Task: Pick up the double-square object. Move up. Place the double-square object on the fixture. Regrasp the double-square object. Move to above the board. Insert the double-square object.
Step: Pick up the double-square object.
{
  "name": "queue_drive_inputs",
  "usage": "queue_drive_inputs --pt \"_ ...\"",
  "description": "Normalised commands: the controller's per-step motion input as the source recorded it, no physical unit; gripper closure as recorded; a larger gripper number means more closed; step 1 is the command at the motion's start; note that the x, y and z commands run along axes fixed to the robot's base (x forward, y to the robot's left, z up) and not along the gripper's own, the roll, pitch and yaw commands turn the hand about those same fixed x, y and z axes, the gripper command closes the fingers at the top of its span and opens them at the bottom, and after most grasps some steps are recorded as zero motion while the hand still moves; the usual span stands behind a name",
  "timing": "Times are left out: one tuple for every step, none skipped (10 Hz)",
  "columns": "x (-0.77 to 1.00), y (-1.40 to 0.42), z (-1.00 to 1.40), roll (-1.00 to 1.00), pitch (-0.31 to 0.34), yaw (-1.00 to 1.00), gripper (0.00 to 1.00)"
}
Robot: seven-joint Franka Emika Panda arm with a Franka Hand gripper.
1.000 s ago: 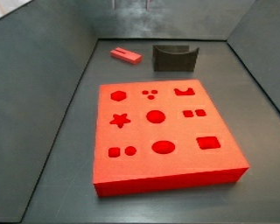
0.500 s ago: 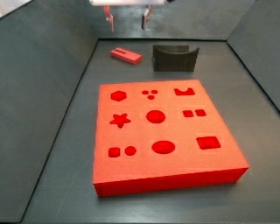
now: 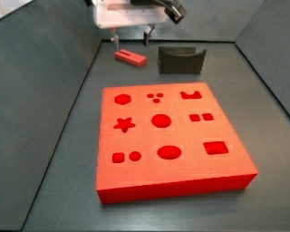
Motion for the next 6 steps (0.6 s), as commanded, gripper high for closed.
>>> queue_drive_inputs --pt "0.29 0.0 -0.74 -0.05 0.0 0.65 0.0" --pt "0.46 0.0 -0.71 -0.05 0.0 0.51 0.0" --pt "0.25 0.0 -0.68 -0.06 0.0 0.31 0.0" --pt "-0.02 -0.07 -0.97 -0.01 -0.039 0.23 0.0" --pt "-0.26 -0.1 -1.0 0.04 -0.049 0.24 0.0" --pt "-0.42 0.0 -1.0 0.06 -0.103 0.31 0.0"
